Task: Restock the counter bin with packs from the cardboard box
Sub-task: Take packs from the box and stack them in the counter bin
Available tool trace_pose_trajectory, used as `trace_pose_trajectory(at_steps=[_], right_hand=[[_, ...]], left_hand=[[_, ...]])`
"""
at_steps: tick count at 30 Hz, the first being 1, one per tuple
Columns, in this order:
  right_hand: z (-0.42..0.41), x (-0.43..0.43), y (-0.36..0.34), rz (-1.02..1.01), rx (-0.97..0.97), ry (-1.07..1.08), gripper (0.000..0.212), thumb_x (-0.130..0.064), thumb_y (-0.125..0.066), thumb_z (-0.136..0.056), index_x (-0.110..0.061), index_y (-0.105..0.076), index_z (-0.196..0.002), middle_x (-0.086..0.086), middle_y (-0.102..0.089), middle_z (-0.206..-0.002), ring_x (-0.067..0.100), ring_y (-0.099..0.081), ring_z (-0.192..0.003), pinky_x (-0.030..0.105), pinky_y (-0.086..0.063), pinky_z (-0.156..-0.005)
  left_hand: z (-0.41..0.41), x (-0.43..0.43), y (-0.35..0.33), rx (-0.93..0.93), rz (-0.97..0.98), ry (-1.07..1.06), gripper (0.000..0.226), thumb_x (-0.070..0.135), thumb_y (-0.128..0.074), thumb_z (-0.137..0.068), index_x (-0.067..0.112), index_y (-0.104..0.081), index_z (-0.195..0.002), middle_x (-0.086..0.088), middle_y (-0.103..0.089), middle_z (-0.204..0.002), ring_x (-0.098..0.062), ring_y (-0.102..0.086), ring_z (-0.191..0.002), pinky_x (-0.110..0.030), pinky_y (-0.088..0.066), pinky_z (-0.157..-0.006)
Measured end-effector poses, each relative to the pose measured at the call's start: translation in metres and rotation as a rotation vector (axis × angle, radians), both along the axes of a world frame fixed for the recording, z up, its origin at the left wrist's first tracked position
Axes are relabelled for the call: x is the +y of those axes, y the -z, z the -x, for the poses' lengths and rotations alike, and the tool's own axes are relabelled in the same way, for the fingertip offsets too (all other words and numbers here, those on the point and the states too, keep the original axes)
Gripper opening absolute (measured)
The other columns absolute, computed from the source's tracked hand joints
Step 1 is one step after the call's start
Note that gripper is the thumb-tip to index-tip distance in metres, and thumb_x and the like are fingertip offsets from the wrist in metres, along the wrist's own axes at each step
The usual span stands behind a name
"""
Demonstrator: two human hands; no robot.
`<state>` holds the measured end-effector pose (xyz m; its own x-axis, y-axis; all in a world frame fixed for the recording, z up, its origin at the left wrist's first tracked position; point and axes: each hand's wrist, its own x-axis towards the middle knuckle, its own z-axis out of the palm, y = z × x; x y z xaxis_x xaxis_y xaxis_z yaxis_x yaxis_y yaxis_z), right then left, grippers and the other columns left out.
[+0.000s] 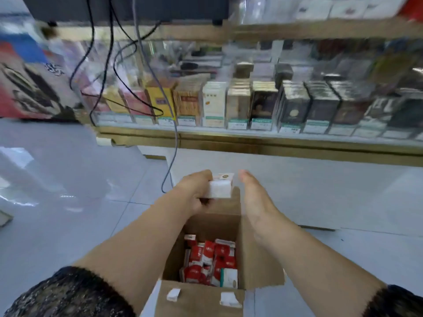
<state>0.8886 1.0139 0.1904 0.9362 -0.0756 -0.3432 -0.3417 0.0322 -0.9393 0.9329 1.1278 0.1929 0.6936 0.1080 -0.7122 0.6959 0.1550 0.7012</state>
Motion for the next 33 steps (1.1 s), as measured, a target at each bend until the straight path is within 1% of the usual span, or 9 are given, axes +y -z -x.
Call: trace_pose_trajectory(at_steps=[1,3,6,9,12,17,21,26,33], right_hand=[[0.002,-0.004,-0.025,0.011,-0.067,-0.015,0.051,-0.041,-0.041,-0.097,-0.025,-0.036,-0.145,-0.011,-0.037,-0.145,0.008,-0.035,-0.13,0.021,-0.018,-0.107],[0.008,-0.013,-0.082,0.116,-0.153,-0.061,0.056,-0.021,-0.048,-0.095,-0.031,-0.031,-0.147,-0.007,-0.029,-0.152,0.013,-0.03,-0.136,0.023,-0.025,-0.1],[0.021,-0.023,-0.166,0.36,-0.3,-0.163,0.074,-0.014,-0.058,-0.088,-0.041,-0.023,-0.147,-0.011,-0.012,-0.159,0.017,-0.023,-0.143,0.032,-0.033,-0.108],[0.029,-0.032,-0.237,0.615,-0.522,-0.258,0.086,-0.013,-0.064,-0.082,-0.043,-0.018,-0.148,-0.012,-0.007,-0.159,0.013,-0.008,-0.147,0.039,-0.02,-0.119],[0.03,-0.039,-0.301,0.85,-0.696,-0.284,0.091,-0.004,-0.06,-0.079,-0.037,-0.015,-0.15,-0.007,-0.002,-0.161,0.013,0.004,-0.147,0.031,-0.008,-0.119],[0.021,-0.047,-0.39,1.121,-0.901,-0.22,0.078,-0.008,-0.059,-0.081,-0.027,-0.025,-0.149,0.0,-0.014,-0.16,0.019,-0.003,-0.148,0.036,-0.01,-0.12],[0.011,-0.057,-0.439,1.305,-1.085,-0.128,0.056,-0.008,-0.064,-0.08,-0.015,-0.05,-0.134,0.008,-0.05,-0.141,0.031,-0.033,-0.138,0.051,-0.026,-0.112],[-0.015,-0.07,-0.478,1.406,-1.108,-0.099,0.046,-0.014,-0.061,-0.088,-0.015,-0.051,-0.132,0.009,-0.058,-0.129,0.031,-0.052,-0.117,0.039,-0.038,-0.098],[-0.074,-0.117,-0.491,1.461,-0.829,0.1,0.045,-0.021,-0.057,-0.092,-0.022,-0.045,-0.135,0.003,-0.06,-0.122,0.025,-0.057,-0.106,0.032,-0.043,-0.077]], left_hand=[[0.001,0.003,-0.023,-0.029,0.017,-0.002,0.009,0.018,-0.053,-0.092,0.01,-0.05,-0.091,-0.012,-0.054,-0.083,-0.019,-0.052,-0.071,-0.028,-0.044,-0.053],[0.004,0.006,-0.075,-0.07,0.032,-0.009,0.01,0.017,-0.052,-0.091,0.009,-0.05,-0.097,-0.011,-0.051,-0.082,-0.018,-0.05,-0.069,-0.024,-0.043,-0.046],[0.014,0.008,-0.153,-0.127,0.101,-0.03,0.012,0.018,-0.052,-0.093,0.008,-0.048,-0.099,-0.01,-0.051,-0.081,-0.018,-0.05,-0.066,-0.02,-0.045,-0.042],[0.023,0.005,-0.233,-0.227,0.117,-0.029,0.023,0.018,-0.056,-0.089,0.007,-0.051,-0.108,-0.015,-0.055,-0.092,-0.022,-0.055,-0.075,-0.029,-0.053,-0.054],[0.028,-0.002,-0.305,-0.311,0.113,0.008,0.035,0.02,-0.058,-0.084,0.006,-0.05,-0.115,-0.016,-0.056,-0.094,-0.023,-0.056,-0.074,-0.023,-0.049,-0.042],[0.035,-0.024,-0.408,-0.465,0.188,0.046,0.012,0.018,-0.052,-0.087,0.007,-0.05,-0.083,-0.011,-0.052,-0.077,-0.017,-0.049,-0.062,-0.018,-0.045,-0.041],[0.03,-0.032,-0.456,-0.541,0.258,0.089,0.004,0.013,-0.051,-0.087,0.009,-0.051,-0.087,-0.011,-0.056,-0.08,-0.017,-0.052,-0.067,-0.021,-0.045,-0.047],[0.002,-0.033,-0.491,-0.54,0.299,0.151,0.028,0.031,-0.056,-0.092,0.008,-0.056,-0.108,-0.011,-0.06,-0.085,-0.017,-0.056,-0.068,-0.022,-0.049,-0.047],[-0.055,-0.041,-0.509,-0.592,0.277,0.228,0.046,0.047,-0.042,-0.095,0.014,-0.056,-0.124,-0.015,-0.056,-0.121,-0.028,-0.054,-0.106,-0.041,-0.05,-0.083]])
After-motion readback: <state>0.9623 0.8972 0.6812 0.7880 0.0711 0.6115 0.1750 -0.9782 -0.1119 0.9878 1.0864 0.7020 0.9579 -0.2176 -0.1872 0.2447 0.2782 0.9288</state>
